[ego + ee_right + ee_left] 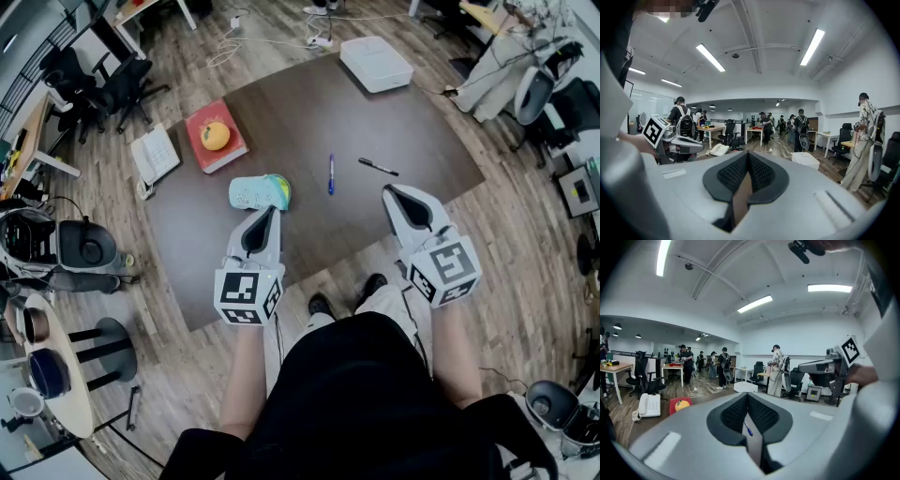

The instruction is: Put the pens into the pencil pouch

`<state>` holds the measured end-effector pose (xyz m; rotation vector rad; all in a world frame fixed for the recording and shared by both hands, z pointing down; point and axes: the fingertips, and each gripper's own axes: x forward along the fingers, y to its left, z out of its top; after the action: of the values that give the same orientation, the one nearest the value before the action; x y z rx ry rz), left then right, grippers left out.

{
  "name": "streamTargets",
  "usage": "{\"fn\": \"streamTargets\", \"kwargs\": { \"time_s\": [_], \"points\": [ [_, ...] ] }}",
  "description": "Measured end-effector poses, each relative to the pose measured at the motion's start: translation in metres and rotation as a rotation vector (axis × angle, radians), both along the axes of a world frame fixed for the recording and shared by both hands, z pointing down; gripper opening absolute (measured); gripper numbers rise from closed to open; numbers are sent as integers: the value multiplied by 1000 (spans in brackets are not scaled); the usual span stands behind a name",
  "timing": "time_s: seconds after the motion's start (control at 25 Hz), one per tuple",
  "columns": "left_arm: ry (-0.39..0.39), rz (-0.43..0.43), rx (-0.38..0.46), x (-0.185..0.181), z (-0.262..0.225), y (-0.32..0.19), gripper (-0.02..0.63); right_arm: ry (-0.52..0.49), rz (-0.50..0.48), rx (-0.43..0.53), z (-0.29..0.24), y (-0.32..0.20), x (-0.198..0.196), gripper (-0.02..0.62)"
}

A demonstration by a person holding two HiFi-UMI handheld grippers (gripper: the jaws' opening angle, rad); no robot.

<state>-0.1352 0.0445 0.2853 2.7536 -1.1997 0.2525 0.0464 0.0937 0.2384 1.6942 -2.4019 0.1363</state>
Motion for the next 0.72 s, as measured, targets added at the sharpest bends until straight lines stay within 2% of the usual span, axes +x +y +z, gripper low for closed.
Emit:
{"fn": "streamTargets", "kwargs": {
  "time_s": [0.28, 0.72],
  "points": [
    [10, 18, 7, 4, -13, 11, -3, 8, -14, -12, -1, 11, -6, 8],
    [30, 19, -18, -15, -6, 32, -3, -35, -24, -35, 13, 28, -25, 9]
  ]
}}
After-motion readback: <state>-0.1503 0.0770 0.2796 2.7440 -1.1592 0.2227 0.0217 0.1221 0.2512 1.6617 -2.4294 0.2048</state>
